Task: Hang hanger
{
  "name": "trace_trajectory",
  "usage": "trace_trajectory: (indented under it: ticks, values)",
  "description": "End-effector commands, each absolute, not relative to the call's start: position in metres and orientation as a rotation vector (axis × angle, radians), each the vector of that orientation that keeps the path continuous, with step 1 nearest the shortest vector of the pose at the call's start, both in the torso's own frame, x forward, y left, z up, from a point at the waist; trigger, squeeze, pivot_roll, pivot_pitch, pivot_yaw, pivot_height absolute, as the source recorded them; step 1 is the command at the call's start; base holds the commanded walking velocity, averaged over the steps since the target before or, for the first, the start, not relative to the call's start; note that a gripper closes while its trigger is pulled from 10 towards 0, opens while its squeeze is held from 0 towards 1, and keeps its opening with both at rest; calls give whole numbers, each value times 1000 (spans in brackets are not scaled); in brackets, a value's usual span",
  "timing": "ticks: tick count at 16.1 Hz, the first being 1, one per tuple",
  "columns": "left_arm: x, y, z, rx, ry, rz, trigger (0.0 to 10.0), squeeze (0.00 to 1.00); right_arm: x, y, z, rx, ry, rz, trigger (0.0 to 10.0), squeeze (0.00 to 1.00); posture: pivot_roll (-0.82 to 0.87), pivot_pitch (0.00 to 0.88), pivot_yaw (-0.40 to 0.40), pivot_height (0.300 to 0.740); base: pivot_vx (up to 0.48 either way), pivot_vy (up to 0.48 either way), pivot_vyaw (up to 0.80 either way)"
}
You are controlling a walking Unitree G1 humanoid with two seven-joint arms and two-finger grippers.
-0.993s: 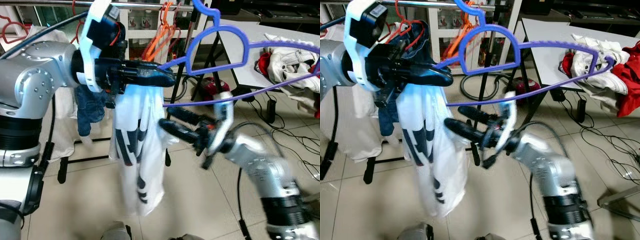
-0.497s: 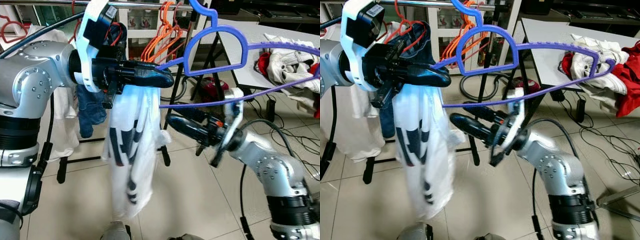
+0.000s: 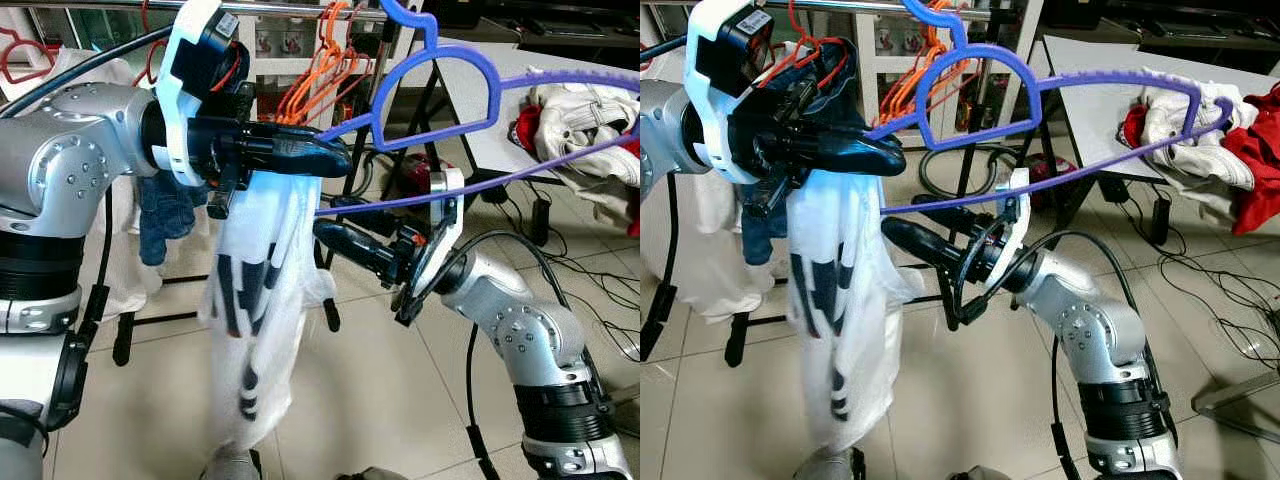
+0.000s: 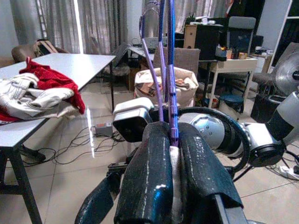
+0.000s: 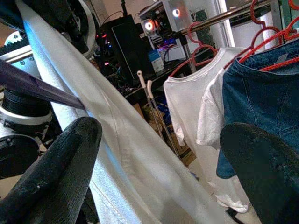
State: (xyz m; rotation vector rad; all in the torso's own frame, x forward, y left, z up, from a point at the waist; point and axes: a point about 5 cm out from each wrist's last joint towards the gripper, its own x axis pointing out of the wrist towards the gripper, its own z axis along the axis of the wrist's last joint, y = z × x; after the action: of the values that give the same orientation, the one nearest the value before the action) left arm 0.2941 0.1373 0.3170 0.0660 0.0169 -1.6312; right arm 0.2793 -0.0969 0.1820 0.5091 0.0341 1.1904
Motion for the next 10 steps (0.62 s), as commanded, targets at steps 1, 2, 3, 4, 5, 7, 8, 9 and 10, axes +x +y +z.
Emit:
trace_trajectory:
  ticks: [1, 2, 3, 4, 5, 7, 8, 9, 10]
  values:
    - [288, 132, 326, 85, -19, -1674, 0, 0, 282, -100, 186, 503, 11, 1170, 10000, 1000, -7, 64, -114, 740, 0, 0, 0]
    - [288, 131, 326, 84, -19, -1675, 0, 0, 283, -101, 186, 502, 10, 1167, 10000, 1000, -6, 66, -113, 740, 0, 0, 0]
    - [288, 131, 326, 83, -19, -1677, 0, 0, 283, -100, 186, 497, 7, 1162, 10000, 1000, -7, 67, -112, 740, 0, 0, 0]
    - [289, 131, 326, 83, -19, -1677, 0, 0, 283, -99, 185, 492, 11, 1163, 10000, 1000, -7, 67, -112, 740, 0, 0, 0]
    - [289, 131, 326, 83, -22, -1673, 0, 0, 282, -97, 185, 484, 19, 1177, 10000, 0, -6, 68, -112, 740, 0, 0, 0]
    - [290, 131, 327, 84, -29, -1665, 0, 0, 278, -94, 182, 471, 44, 1217, 10000, 0, -7, 68, -112, 740, 0, 0, 0]
    - [291, 131, 328, 83, -33, -1660, 0, 0, 275, -93, 179, 444, 62, 1241, 10000, 0, -7, 67, -113, 740, 0, 0, 0]
    - [291, 131, 328, 83, -36, -1660, 0, 0, 272, -92, 175, 410, 80, 1251, 10000, 0, -7, 69, -112, 740, 0, 0, 0]
    - [290, 130, 329, 81, -42, -1671, 0, 0, 272, -92, 170, 383, 95, 1250, 10000, 0, -8, 69, -113, 740, 0, 0, 0]
